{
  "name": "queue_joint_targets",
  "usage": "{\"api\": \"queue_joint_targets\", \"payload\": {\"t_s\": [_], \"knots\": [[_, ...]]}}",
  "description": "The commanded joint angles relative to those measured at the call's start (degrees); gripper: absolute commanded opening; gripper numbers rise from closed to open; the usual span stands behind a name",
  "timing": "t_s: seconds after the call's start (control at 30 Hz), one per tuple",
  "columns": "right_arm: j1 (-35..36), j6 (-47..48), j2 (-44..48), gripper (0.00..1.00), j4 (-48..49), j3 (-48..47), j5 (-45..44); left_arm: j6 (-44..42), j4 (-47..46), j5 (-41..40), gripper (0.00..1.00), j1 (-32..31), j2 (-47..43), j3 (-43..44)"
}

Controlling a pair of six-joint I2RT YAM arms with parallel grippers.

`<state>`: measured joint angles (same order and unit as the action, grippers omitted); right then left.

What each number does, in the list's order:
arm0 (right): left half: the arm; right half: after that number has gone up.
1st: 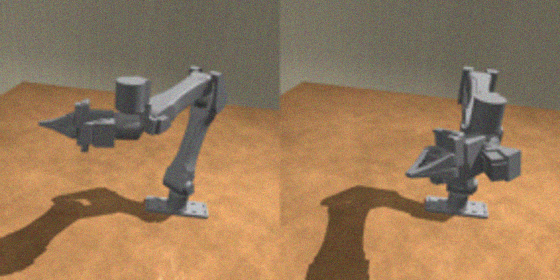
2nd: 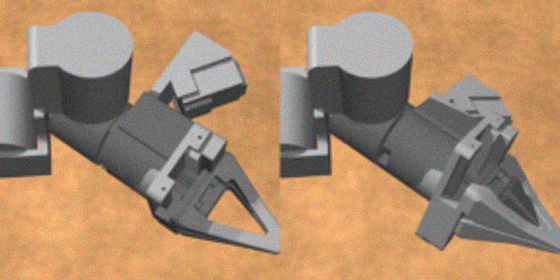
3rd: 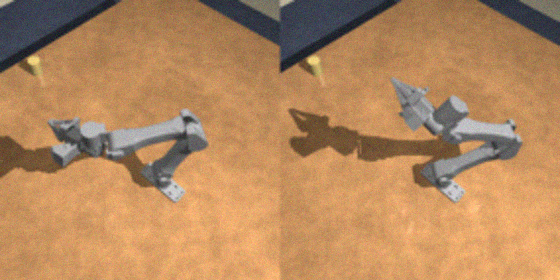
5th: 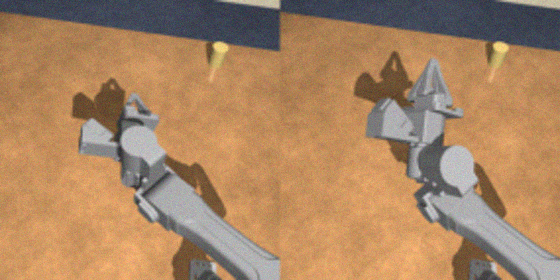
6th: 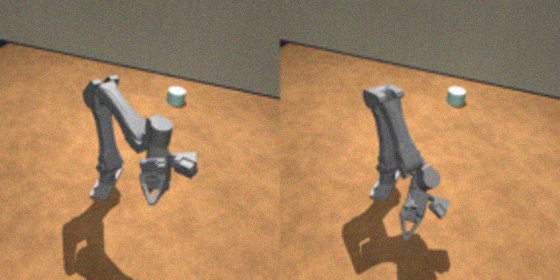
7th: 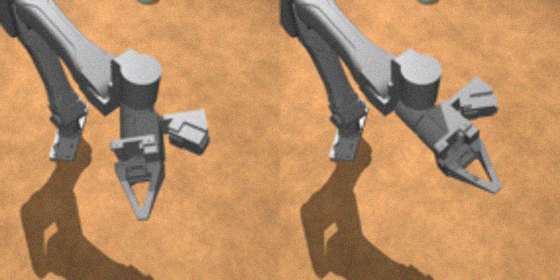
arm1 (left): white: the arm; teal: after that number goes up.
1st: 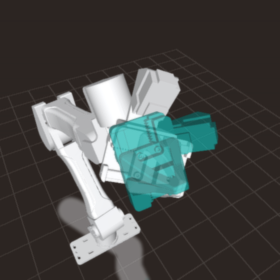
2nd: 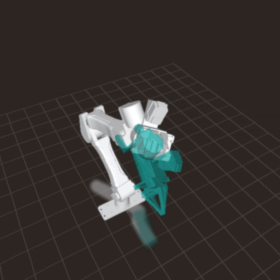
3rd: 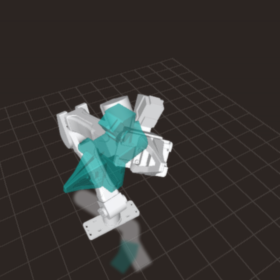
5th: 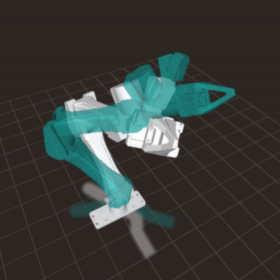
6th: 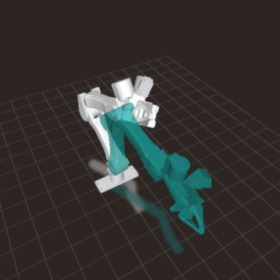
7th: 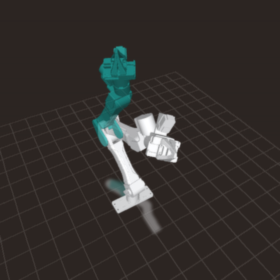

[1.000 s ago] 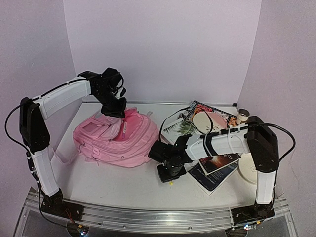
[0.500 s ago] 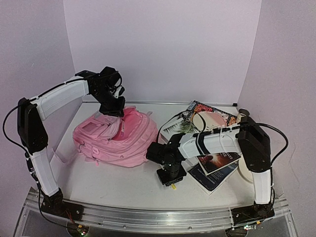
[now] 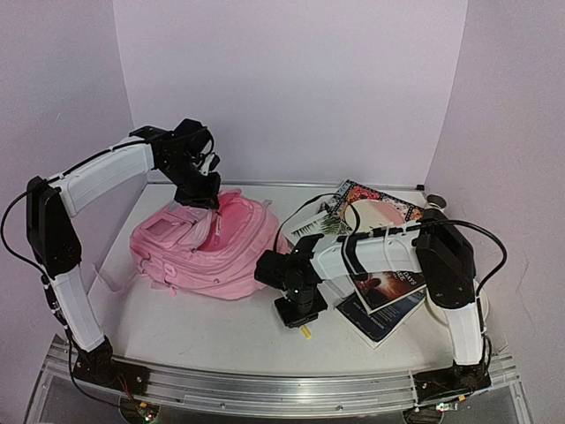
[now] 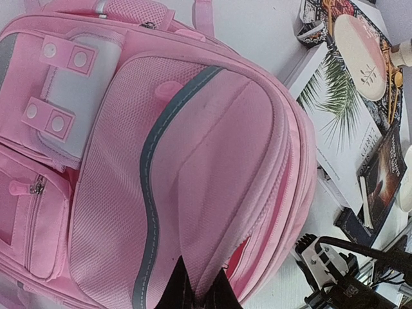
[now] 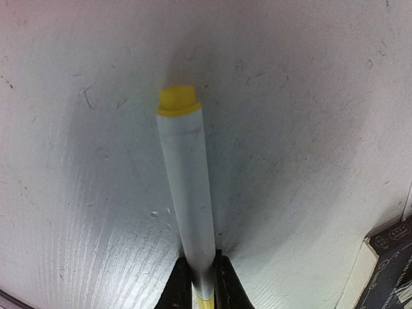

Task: Pack the student bag
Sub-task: Pick up the pencil case from the center of the board, then place the pencil case in the upper front pocket of the bag.

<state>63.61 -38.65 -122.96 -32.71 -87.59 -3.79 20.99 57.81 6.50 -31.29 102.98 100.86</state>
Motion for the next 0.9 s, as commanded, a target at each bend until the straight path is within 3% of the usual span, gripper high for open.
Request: {"api": "queue_joint_targets", "payload": {"t_s": [0.0,0.43,0.87], "knots": [[-1.1,0.1,2.1,0.00,-2.6,2.4,-4.2,0.1,-4.7,3.6,0.00,0.3,-5.2,-0.3],[-4.0,-0.6,16.2,0.00,-1.4,2.1,2.7,1.8,-4.8,10.1,0.00,0.2,-5.1,-1.6],[-8.5,-8.8,16.1,0.00,12.9,-4.2,16.5,5.1,-6.1,15.1,0.00,-2.3,-7.3,-4.2]]}}
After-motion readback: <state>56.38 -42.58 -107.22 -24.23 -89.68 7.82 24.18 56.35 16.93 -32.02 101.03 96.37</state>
